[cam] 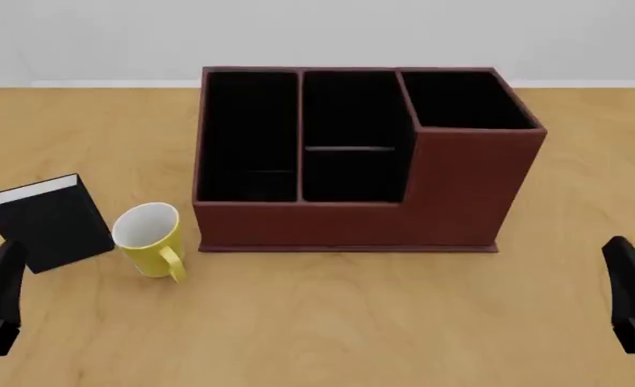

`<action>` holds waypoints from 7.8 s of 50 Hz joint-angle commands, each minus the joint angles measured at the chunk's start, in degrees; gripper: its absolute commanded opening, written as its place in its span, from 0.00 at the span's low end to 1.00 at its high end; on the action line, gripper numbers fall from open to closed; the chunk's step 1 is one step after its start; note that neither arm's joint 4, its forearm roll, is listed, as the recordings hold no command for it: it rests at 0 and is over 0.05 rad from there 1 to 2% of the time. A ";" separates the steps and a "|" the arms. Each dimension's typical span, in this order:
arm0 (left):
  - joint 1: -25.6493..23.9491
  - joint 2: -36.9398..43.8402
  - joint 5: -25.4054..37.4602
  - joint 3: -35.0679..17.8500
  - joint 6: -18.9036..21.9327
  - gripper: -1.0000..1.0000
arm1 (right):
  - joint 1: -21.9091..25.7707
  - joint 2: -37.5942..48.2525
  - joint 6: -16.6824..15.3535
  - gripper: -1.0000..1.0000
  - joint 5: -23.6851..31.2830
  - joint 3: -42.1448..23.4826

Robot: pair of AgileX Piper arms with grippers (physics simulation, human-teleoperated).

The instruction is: Pick up the yellow and white mug and place it to the right of the caddy.

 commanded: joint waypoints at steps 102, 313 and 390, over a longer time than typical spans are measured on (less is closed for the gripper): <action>-0.03 1.34 -0.99 -0.30 0.08 1.00 | 32.47 34.88 -4.09 1.00 -20.24 -6.44; -0.05 6.60 -6.62 0.06 0.24 1.00 | 57.30 110.71 -4.48 1.00 -47.31 -45.00; -0.04 7.37 -7.35 0.07 0.23 1.00 | 57.99 123.31 -4.69 1.00 -41.62 -60.72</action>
